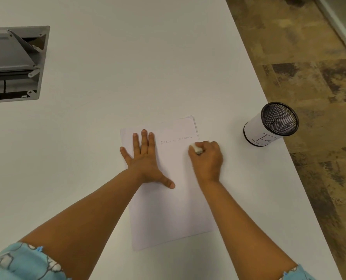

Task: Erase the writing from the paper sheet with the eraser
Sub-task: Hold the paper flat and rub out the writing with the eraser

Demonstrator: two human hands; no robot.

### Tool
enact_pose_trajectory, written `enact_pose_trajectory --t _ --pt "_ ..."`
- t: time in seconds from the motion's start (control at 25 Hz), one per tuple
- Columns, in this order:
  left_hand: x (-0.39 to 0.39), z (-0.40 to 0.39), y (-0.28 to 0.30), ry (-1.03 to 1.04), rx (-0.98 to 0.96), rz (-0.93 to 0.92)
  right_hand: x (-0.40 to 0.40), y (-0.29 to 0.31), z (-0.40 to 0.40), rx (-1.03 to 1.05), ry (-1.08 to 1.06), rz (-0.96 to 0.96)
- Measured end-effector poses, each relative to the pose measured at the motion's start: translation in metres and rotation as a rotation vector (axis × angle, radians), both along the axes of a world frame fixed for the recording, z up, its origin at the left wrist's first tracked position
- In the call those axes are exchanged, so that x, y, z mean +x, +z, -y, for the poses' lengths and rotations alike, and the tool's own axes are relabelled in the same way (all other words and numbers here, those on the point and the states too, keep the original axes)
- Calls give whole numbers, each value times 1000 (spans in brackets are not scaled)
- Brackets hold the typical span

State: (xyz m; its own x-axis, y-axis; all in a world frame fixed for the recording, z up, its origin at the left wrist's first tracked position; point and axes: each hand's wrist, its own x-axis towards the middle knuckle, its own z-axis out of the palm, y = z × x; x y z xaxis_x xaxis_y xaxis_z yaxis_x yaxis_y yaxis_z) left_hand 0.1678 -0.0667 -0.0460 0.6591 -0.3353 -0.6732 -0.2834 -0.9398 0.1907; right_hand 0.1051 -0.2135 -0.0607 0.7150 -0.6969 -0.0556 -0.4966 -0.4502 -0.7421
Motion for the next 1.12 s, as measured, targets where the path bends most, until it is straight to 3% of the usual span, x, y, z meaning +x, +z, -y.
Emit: enact_pose_trajectory --t 0.12,0.28,0.52,0.72,0.92,1.12 --pt "0 0 2 1 1 -2 0 5 -1 34 -67 -4" --pt "-1 3 1 -6 24 32 3 5 -52 43 298 -43" --pt "0 0 1 -1 3 0 9 -1 0 50 -82 -3" --pt "0 2 0 -6 21 24 6 2 -49 45 288 -20" --pt "1 0 0 -12 7 4 12 0 2 14 -54 3" --pt "-1 2 -1 1 22 35 15 4 -56 65 331 -33"
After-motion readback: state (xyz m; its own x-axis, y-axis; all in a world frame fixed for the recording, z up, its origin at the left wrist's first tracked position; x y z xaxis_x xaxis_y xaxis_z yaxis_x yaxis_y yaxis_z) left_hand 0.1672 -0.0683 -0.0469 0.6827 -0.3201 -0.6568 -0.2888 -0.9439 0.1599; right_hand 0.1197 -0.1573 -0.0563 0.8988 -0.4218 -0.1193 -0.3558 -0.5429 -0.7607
